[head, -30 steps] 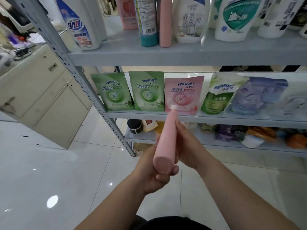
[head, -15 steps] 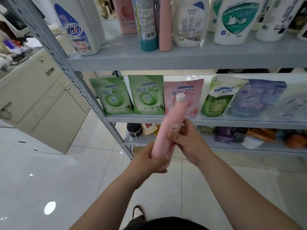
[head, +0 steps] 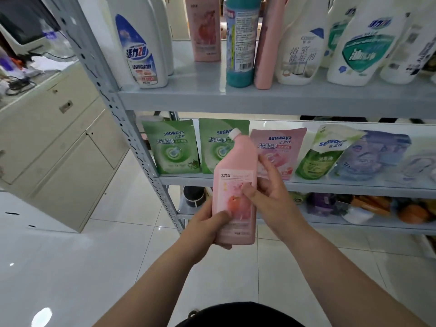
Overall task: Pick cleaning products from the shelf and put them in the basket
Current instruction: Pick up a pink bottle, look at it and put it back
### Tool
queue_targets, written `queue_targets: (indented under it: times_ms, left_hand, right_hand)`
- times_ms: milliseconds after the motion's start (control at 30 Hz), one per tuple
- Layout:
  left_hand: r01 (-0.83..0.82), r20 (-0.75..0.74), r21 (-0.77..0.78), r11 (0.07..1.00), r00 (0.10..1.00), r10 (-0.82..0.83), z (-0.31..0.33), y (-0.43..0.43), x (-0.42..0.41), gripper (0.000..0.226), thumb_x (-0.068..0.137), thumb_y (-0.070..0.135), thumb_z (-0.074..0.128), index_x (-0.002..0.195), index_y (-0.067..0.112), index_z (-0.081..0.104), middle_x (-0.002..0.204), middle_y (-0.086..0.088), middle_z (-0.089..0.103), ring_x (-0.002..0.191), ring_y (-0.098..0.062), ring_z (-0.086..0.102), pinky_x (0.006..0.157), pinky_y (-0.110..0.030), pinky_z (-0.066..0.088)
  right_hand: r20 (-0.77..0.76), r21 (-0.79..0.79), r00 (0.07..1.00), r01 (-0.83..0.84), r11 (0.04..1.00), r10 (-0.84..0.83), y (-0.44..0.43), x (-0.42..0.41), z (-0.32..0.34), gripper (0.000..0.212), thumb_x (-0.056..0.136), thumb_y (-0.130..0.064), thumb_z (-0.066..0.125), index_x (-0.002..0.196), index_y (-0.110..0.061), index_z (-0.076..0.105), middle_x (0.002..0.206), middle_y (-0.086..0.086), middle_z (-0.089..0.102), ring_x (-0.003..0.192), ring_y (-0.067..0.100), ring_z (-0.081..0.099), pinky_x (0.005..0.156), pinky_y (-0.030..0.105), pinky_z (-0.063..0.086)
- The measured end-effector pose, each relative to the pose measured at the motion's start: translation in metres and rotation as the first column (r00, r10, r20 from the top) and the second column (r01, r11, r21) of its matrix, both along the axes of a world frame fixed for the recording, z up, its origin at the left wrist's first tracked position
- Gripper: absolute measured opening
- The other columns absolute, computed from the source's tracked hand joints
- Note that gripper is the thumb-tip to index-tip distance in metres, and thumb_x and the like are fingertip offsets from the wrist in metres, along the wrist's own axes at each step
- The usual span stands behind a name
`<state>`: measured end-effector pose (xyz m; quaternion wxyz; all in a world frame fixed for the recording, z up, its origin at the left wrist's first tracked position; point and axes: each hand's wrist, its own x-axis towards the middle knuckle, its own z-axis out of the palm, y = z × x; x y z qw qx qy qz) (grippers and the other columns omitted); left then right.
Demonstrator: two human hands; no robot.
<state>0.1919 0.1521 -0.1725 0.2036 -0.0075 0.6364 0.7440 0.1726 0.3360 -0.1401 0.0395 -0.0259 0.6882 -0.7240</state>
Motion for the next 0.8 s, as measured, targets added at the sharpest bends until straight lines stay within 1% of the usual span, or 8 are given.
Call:
queue_targets:
  times_ms: [67,133,233,333,433,533,667,800]
  left_hand:
    - [-0.048,-0.189,-0.205,0.978,0.982,0.009,0.002,0.002,-0.002,0.04,0.084,0.04,0.072,0.12,0.055,0.061,0.106,0.01,0.074,0.091,-0.008,0.074,0.065,-0.03,0.062]
    - [-0.021,-0.343,-0.457,0.889,0.926,-0.155,0.001,0.002,-0.001,0.059,0.085,0.049,0.067,0.141,0.052,0.05,0.12,0.014,0.06,0.105,0.01,0.06,0.084,-0.02,0.057]
    - [0.056,-0.374,-0.477,0.877,0.891,-0.26,0.008,-0.008,-0.004,0.069,0.082,0.063,0.055,0.148,0.052,0.039,0.127,0.013,0.048,0.117,0.009,0.051,0.103,-0.023,0.048]
    - [-0.009,-0.313,-0.368,0.93,0.943,-0.115,0.017,-0.026,-0.02,0.075,0.074,0.063,0.069,0.143,0.049,0.043,0.125,0.011,0.057,0.115,0.002,0.059,0.099,-0.024,0.051]
    - [0.183,-0.061,-0.175,0.967,0.979,-0.196,0.016,-0.043,-0.034,0.078,0.066,0.054,0.082,0.131,0.02,0.058,0.119,-0.004,0.074,0.107,-0.021,0.073,0.091,-0.04,0.06]
    - [0.174,-0.002,-0.037,0.984,0.985,-0.175,0.01,-0.057,-0.037,0.067,0.066,0.043,0.085,0.122,0.012,0.065,0.112,-0.009,0.078,0.102,-0.027,0.075,0.081,-0.034,0.061]
    - [0.039,-0.207,-0.35,0.936,0.971,-0.118,0.008,-0.074,-0.038,0.053,0.063,0.054,0.084,0.11,0.036,0.066,0.099,0.015,0.077,0.088,-0.008,0.075,0.071,-0.029,0.062]
    - [0.009,-0.265,-0.452,0.892,0.953,-0.144,0.011,-0.085,-0.039,0.059,0.059,0.061,0.08,0.111,0.039,0.063,0.096,0.015,0.074,0.085,-0.011,0.074,0.068,-0.041,0.065]
  right_hand:
    - [0.02,0.134,1.0,0.0,0.991,-0.003,-0.014,-0.002,0.0,0.095,0.072,-0.062,0.082,0.142,-0.073,0.018,0.137,-0.016,0.062,0.12,0.005,0.065,0.092,0.031,0.059]
    - [0.065,0.142,0.99,0.116,0.983,-0.126,-0.024,-0.007,-0.004,0.102,0.061,-0.064,0.084,0.148,-0.054,0.031,0.13,-0.013,0.064,0.111,0.006,0.068,0.088,0.031,0.06]
    - [0.129,0.104,0.95,0.274,0.956,-0.286,-0.028,-0.015,-0.005,0.048,0.062,-0.055,0.079,0.108,-0.055,0.064,0.108,-0.002,0.075,0.101,0.023,0.074,0.092,0.053,0.059]
    - [0.205,-0.122,0.947,0.273,0.954,-0.245,-0.033,-0.018,-0.006,0.039,0.061,-0.042,0.083,0.098,-0.046,0.071,0.103,0.007,0.078,0.094,0.031,0.077,0.082,0.056,0.062]
    - [0.213,-0.231,0.956,0.25,0.94,-0.202,-0.052,-0.018,-0.005,0.047,0.063,-0.036,0.081,0.108,-0.039,0.066,0.104,0.011,0.077,0.093,0.034,0.077,0.078,0.053,0.062]
    - [0.11,0.121,0.978,0.165,0.979,-0.178,-0.065,-0.018,0.007,0.043,0.066,-0.059,0.069,0.106,-0.05,0.055,0.1,-0.008,0.075,0.088,0.016,0.077,0.077,0.044,0.062]
    - [-0.021,0.319,0.972,0.228,0.92,-0.234,-0.061,-0.032,0.039,0.045,0.076,-0.08,0.048,0.094,-0.04,0.058,0.093,-0.016,0.069,0.084,0.002,0.067,0.07,0.028,0.05]
    - [-0.151,0.395,0.95,0.313,0.864,-0.275,-0.056,-0.051,0.07,0.042,0.089,-0.058,0.042,0.069,-0.026,0.06,0.063,-0.012,0.056,0.054,-0.002,0.049,0.062,0.03,0.038]
